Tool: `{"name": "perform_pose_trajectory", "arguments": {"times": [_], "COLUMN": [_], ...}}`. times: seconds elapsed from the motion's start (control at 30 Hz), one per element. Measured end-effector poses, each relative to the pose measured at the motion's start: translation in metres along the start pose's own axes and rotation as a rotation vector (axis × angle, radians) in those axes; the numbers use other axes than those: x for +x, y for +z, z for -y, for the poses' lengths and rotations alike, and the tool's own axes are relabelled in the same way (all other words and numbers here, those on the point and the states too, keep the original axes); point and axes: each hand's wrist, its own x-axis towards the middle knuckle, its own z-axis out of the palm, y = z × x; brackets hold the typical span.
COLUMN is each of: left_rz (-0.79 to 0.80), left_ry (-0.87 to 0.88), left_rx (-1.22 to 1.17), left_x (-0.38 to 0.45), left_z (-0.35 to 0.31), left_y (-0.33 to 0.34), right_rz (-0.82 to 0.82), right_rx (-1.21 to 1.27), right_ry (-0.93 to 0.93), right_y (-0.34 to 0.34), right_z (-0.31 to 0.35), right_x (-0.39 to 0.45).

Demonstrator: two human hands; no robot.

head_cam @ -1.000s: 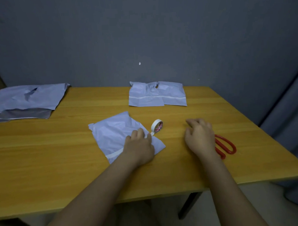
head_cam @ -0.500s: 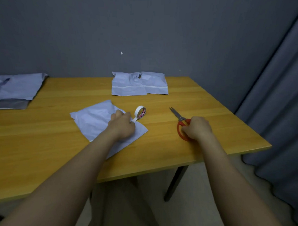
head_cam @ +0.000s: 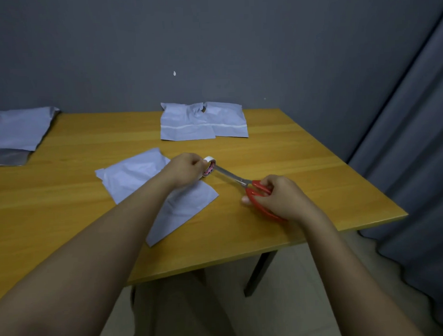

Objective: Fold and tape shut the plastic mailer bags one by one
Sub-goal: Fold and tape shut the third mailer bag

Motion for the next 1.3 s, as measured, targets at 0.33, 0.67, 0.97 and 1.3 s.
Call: {"name": "perform_pose_trajectory", "arguments": {"times": [0.33,0.67,0.97,1.3], "left_rz": [0.145,0.104,0.059,0.068], "left_ry": [-0.019,0.042,0.055,0.06], "left_rx": [-0.198,-0.225,-0.269,-0.275], "left_x": [0.02,0.022,0.022,0.019], "left_z": [-0.003,-0.004,-0.002,-0.005], "left_y": [-0.024,-0.038,-0.041,-0.042], "right_rz": [0.135,0.135,0.163,0.183], "right_rx": [-0.148,-0.063,-0.087,-0.074], "right_ry": [-0.016,-0.044,-0.024,-0.047], "right_y": [0.005,0.014,0.007,0.016], "right_z": [0.011,0.034,0.035,0.041], "right_x": [0.0,0.021,0.032,0.045]}}
